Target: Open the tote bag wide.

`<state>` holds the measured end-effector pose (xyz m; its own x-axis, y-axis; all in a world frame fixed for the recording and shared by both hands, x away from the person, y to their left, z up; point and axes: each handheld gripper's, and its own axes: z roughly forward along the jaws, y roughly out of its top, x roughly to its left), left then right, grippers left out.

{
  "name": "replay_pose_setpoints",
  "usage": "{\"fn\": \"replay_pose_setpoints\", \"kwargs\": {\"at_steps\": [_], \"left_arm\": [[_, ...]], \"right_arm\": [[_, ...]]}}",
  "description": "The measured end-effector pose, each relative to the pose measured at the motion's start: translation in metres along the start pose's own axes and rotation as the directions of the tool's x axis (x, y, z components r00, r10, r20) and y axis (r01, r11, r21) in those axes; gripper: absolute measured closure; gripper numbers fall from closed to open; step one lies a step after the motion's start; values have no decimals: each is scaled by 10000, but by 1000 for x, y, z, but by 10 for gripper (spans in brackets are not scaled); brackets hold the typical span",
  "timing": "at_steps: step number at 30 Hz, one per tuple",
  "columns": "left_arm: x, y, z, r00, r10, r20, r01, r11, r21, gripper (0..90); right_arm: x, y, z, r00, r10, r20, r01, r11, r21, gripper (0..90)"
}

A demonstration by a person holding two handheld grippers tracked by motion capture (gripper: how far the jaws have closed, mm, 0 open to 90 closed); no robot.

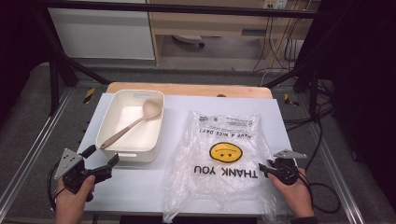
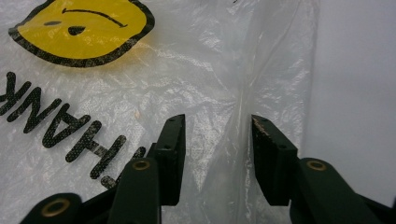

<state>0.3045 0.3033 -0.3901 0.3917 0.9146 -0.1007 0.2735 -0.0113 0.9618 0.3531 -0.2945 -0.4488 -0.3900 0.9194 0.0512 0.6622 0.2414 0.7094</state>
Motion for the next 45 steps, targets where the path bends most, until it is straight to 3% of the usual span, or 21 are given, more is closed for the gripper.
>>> {"fn": "replay_pose_setpoints", "kwargs": {"at_steps": [5, 12, 16, 22, 25, 26, 28, 35, 38, 40, 43, 45], "left_arm": [[0, 0, 0, 10000, 12, 5, -12, 10000, 6, 76], [0, 0, 1, 10000, -8, 22, 8, 10000, 10, 76], [0, 0, 1, 10000, -9, 18, 9, 10000, 7, 76], [0, 0, 1, 10000, 18, 12, -18, 10000, 60, 77], [1, -1, 1, 10000, 5, 6, -5, 10000, 67, 77], [1, -1, 1, 10000, -38, -12, 38, 10000, 49, 77], [1, -2, 1, 10000, -29, -41, 30, 9999, 104, 77], [1, -2, 2, 9999, -64, -98, 66, 9999, 151, 77], [2, -3, 2, 9999, -69, -99, 70, 9998, 185, 77], [2, -3, 2, 9999, -95, -107, 97, 9998, 166, 77], [2, -3, 2, 9999, -97, -116, 99, 9998, 180, 77], [2, -3, 2, 9999, -74, -118, 76, 9998, 205, 78]], "right_arm": [[2, 1, 2, 9997, -217, -87, 218, 9998, 35, 684], [3, 4, 3, 9997, -142, -220, 144, 9999, 75, 812], [3, 7, 5, 9997, -49, -254, 52, 9999, 124, 822], [10, 18, 5, 9983, -585, 84, 588, 9974, -412, 579], [11, 24, 6, 9971, -742, 166, 750, 9960, -495, 523], [11, 32, 8, 9950, -966, 245, 979, 9936, -564, 445], [9, 40, 11, 9943, -1020, 320, 1038, 9928, -601, 397], [-8, 64, 41, 9907, -1183, 668, 1207, 9922, -324, 332], [-11, 67, 51, 9931, -1043, 531, 1059, 9940, -279, 334], [-16, 71, 62, 9955, -835, 443, 842, 9963, -156, 392], [-18, 71, 70, 9970, -755, 161, 756, 9971, -66, 680], [-18, 71, 74, 9976, -692, 47, 692, 9976, -16, 822]]}}
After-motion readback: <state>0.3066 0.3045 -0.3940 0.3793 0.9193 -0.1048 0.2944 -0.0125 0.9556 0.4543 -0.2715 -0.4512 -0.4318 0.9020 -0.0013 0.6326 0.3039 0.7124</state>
